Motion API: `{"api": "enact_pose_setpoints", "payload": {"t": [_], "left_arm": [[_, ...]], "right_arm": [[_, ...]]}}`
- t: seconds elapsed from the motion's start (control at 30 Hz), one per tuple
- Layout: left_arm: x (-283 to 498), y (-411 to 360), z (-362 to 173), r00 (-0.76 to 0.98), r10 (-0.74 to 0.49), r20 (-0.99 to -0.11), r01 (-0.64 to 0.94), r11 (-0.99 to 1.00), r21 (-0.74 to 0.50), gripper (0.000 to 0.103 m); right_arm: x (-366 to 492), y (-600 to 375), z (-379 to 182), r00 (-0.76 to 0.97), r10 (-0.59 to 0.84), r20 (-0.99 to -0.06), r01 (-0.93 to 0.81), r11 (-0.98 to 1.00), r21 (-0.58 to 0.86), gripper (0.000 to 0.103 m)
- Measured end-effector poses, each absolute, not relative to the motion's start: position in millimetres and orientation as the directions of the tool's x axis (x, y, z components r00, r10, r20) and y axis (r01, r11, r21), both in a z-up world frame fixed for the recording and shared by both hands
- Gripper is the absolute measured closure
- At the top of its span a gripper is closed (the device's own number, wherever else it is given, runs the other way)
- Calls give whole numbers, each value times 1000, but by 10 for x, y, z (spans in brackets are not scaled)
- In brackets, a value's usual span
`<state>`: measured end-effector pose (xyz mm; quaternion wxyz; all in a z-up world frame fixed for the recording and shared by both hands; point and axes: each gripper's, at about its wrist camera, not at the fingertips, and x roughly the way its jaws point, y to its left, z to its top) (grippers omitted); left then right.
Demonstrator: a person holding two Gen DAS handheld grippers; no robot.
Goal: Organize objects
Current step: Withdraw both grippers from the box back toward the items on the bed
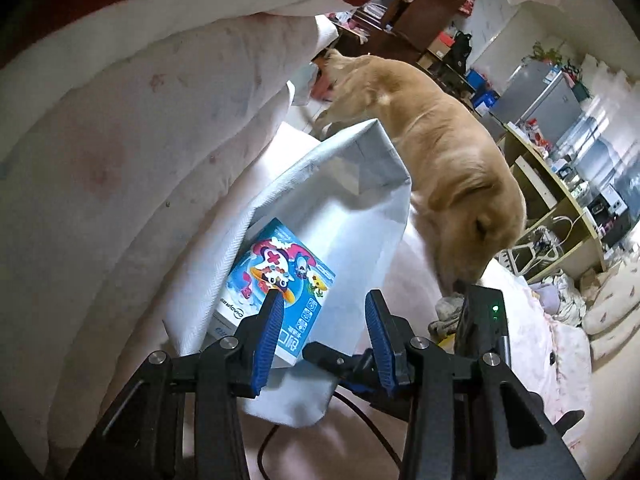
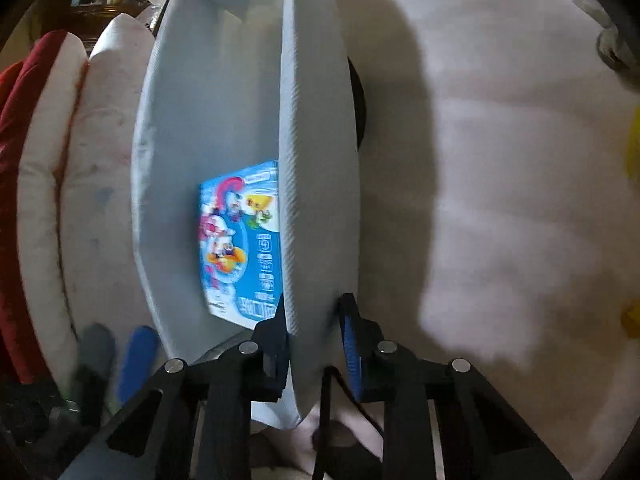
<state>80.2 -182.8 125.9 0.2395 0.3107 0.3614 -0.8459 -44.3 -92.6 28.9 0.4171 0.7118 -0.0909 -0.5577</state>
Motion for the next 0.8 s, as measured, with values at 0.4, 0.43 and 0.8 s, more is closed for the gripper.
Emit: {"api": "enact_pose_setpoints", "payload": {"t": [0.4, 0.43, 0.8], "left_arm": [[765, -1939, 1263, -686, -154, -711, 616, -643, -455, 62], [752, -1943, 1263, -686, -152, -712, 614, -647, -453, 62], [575, -1826, 1316, -726, -112, -679, 522, -732, -438, 62]], "right_arm": [[-439, -988, 524, 374, -524, -765, 453, -616, 644, 80], [-442, -989, 526, 379, -542, -750, 445, -604, 661, 78], [-698, -56, 1252, 124, -744, -657, 447, -549, 706, 67]]}}
